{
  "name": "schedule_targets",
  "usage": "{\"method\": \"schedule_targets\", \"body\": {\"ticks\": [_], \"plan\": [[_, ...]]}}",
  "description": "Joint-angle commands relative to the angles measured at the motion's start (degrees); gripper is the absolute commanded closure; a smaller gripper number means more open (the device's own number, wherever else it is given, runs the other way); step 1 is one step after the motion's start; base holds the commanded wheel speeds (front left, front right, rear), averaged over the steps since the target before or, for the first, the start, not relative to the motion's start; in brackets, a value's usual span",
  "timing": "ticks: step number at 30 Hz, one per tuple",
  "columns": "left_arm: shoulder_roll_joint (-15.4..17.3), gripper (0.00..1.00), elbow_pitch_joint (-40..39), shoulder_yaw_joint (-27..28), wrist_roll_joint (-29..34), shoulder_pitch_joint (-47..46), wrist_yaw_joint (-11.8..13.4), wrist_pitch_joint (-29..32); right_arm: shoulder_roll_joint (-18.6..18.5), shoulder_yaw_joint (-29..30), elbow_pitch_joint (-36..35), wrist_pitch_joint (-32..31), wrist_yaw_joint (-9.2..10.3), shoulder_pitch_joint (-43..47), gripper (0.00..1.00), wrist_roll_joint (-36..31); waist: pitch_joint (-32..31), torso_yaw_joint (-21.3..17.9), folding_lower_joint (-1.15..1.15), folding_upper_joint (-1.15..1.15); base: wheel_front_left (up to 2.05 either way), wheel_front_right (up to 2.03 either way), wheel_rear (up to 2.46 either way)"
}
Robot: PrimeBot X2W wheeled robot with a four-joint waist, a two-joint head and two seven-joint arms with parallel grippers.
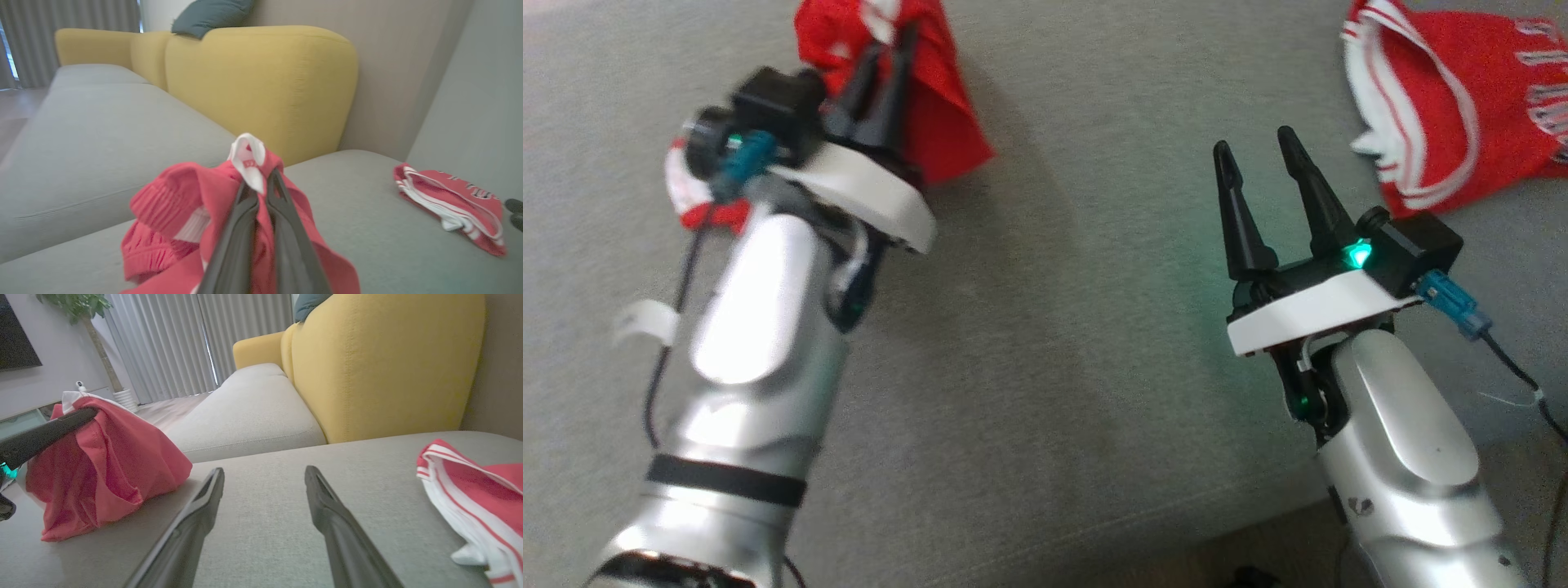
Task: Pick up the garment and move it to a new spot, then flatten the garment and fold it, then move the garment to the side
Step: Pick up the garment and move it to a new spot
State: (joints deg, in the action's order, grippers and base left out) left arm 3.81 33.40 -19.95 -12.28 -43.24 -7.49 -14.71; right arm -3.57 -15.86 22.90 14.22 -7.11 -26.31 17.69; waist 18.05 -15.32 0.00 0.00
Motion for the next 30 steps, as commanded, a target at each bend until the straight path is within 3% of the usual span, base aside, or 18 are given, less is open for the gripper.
{"method": "schedule_targets", "body": {"ticks": [1, 4, 5, 7, 15, 30], "plan": [[0.76, 1.00, -2.17, 0.63, -0.43, -0.67, 0.01, -0.29, 0.69, -1.07, -1.48, 0.64, -0.37, 0.19, 0.00, 0.46, 0.25, -2.18, 0.00, 0.00, 0.00, 0.00, 0.00], [-0.02, 1.00, -1.61, -1.87, -1.64, 0.67, 0.01, -0.29, 0.69, -1.25, -1.23, 0.72, -0.37, 0.33, 0.00, 0.74, 0.25, -2.85, 0.00, 0.00, 0.00, 0.00, 0.00], [-0.21, 0.85, -1.04, -2.17, -2.32, 1.41, 0.01, -0.29, 0.69, -1.23, -1.27, 0.74, -0.37, 0.38, 0.00, 0.87, 0.18, -2.90, 0.00, 0.00, 0.00, 0.00, 0.00], [-0.35, 0.00, 0.57, -3.06, -2.03, 2.75, 0.01, -0.29, 0.69, -1.14, -1.36, 0.75, -0.37, 0.41, 0.00, 1.07, -0.05, -2.71, 0.00, 0.00, 0.00, 0.00, 0.00], [-0.32, 0.00, 0.66, 2.20, -2.70, 9.83, 2.56, -0.29, 0.69, -1.08, -0.90, 0.77, -0.37, 0.51, 0.00, 0.46, -1.47, 2.06, 0.00, 0.00, 0.00, 0.00, 0.00], [-0.80, 0.00, -13.51, 16.45, 0.24, 27.57, 6.39, -0.29, 0.69, -1.27, 3.43, 0.77, -0.37, 1.33, 0.00, -1.47, -6.52, 12.01, 0.00, 0.00, 0.00, 0.00, 0.00]]}}
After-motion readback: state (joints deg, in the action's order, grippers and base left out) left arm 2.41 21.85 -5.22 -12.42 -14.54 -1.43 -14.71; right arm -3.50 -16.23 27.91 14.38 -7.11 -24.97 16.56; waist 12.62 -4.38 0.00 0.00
